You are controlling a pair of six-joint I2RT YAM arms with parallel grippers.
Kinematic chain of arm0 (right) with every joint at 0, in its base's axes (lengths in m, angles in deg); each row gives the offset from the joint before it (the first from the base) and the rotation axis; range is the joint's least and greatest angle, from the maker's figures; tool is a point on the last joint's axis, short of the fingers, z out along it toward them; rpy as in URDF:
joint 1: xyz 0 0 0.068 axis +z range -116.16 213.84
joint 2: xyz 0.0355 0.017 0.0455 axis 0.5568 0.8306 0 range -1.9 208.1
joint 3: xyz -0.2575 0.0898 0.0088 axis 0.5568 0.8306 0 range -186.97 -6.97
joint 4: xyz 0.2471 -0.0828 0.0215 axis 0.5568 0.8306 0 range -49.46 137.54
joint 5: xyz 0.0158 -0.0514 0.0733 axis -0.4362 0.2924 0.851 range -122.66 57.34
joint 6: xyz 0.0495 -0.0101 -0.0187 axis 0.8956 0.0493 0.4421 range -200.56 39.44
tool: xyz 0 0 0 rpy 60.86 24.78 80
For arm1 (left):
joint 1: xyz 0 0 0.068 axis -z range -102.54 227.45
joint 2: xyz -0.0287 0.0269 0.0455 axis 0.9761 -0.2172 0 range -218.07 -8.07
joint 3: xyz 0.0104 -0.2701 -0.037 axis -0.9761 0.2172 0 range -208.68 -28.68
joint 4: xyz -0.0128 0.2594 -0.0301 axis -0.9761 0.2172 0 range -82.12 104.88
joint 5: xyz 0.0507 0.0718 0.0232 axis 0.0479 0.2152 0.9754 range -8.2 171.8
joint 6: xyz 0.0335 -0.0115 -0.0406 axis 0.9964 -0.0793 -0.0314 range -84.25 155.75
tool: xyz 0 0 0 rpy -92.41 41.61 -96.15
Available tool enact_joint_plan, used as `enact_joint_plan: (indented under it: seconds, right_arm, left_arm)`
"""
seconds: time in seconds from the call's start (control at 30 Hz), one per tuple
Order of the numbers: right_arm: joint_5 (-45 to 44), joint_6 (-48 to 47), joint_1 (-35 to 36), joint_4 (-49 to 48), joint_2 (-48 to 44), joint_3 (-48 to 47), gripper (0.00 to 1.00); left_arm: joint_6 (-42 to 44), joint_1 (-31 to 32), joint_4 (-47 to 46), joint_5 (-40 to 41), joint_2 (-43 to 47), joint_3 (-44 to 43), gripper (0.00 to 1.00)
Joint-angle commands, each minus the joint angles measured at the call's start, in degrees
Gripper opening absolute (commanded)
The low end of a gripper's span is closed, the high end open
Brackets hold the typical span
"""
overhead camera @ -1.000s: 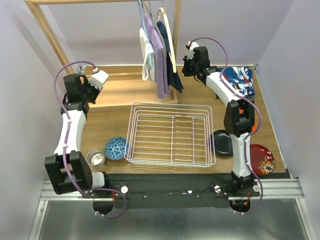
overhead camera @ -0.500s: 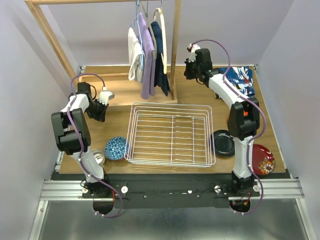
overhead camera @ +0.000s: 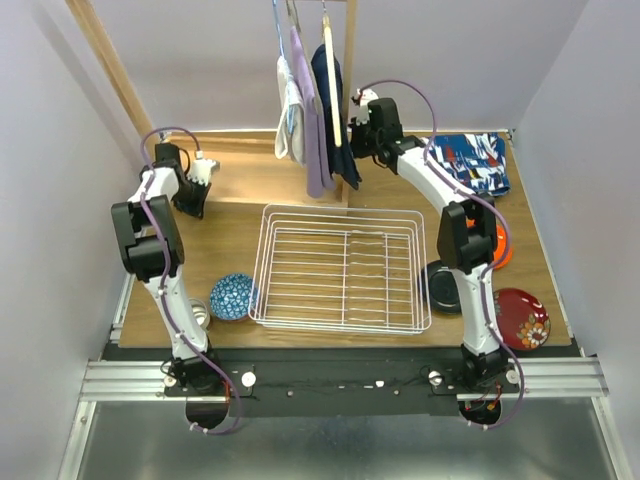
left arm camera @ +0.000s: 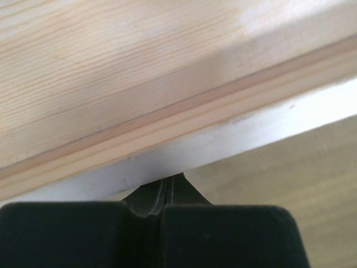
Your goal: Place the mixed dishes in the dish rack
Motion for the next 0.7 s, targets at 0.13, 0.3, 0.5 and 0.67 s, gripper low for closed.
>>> enact_joint_plan:
  seconds: [0.13, 0.3, 0.5, 0.67]
  right_arm:
    - [-5.31, -0.58, 5.23, -8.74, 7.09, -10.22, 0.01]
    - [-8.92, 2.77, 5.32, -12.27, 11.91, -15.76, 0.01]
    - [-11.21, 2.95, 5.85, -15.52, 15.79, -20.6, 0.01]
    - [-15.75, 0.84, 6.02, -17.62, 16.94, -21.22, 0.01]
  left_arm:
    - [-4.96, 0.49, -1.8, 2.05, -8.49, -15.12, 0.0]
    - [-5.58, 1.1, -1.62, 1.0, -7.35, -15.39, 0.0]
    - [-6.1, 1.72, -1.71, 0.82, -8.58, -17.49, 0.0]
    - [-5.49, 3.3, -1.54, -0.06, -9.55, -18.64, 0.0]
